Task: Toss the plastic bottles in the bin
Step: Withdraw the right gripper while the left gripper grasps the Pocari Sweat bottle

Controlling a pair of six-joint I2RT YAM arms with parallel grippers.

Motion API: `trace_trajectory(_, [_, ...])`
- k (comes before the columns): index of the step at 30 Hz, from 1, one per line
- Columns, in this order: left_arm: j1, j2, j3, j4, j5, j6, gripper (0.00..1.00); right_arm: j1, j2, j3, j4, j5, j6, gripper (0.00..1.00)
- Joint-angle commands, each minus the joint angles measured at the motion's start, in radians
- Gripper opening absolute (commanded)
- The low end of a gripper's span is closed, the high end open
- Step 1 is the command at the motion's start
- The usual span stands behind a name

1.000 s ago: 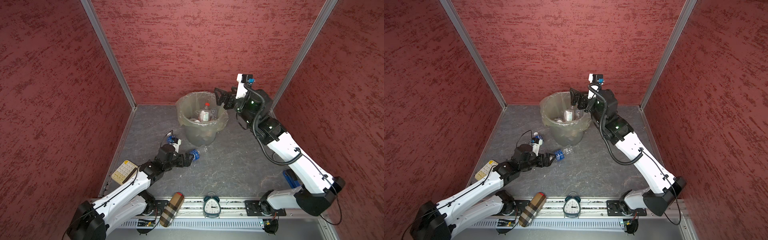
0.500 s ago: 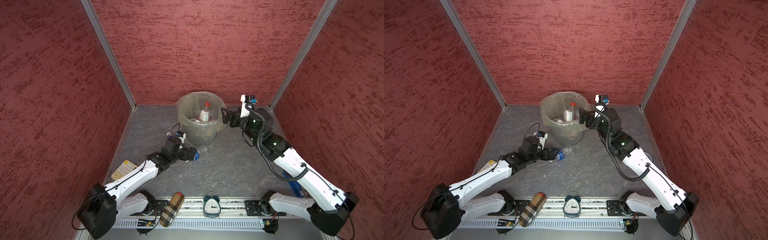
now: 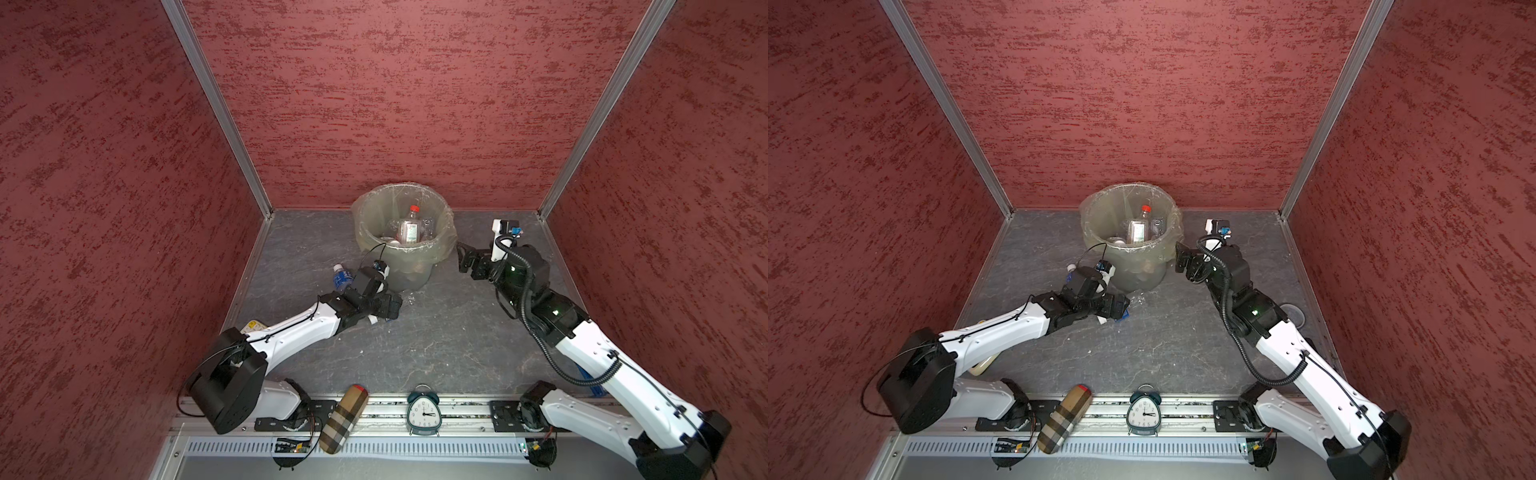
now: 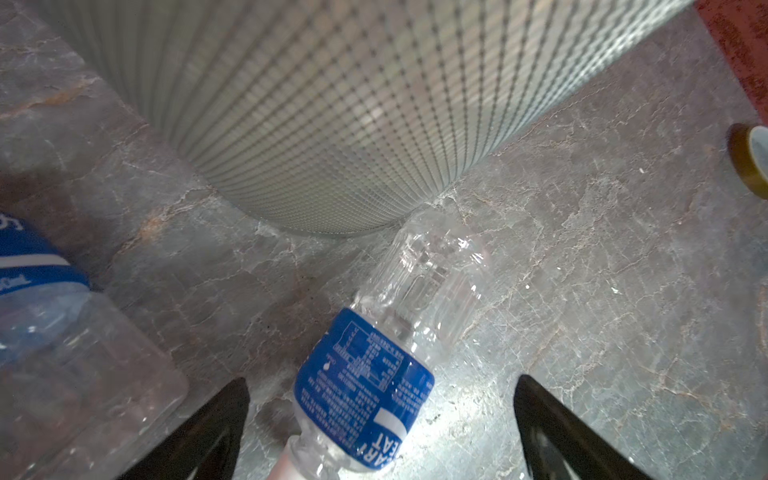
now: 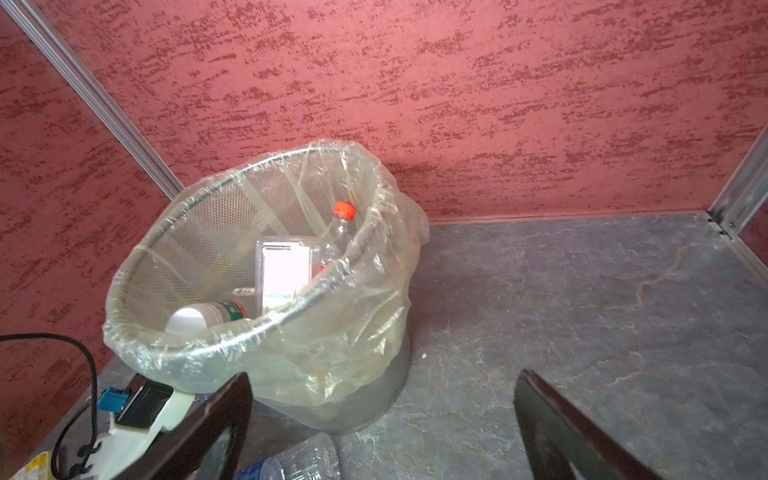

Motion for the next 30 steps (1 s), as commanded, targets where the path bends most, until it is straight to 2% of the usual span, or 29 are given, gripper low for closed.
trace_trajectory(1, [-0.025,0.038,0.029,-0.009,-0.042,0.054,1.0,-0.014,-0.037,-0.031,-0.026,0.025,0.026,0.99])
trace_trajectory(16, [-0.082,0.176,0.07,-0.012,-0.099,0.114,0.97,-0.041,-0.119,-0.166,-0.078,0.004,0.059,0.99])
trace_trajectory(25, [-0.111,0.221,0.091,-0.017,-0.137,0.135,0.97,-0.045,-0.141,-0.187,-0.095,0.006,0.068,0.99])
trace_trajectory(30, [-0.123,0.247,0.112,-0.034,-0.156,0.145,0.93,-0.047,-0.142,-0.194,-0.096,0.003,0.073,0.99])
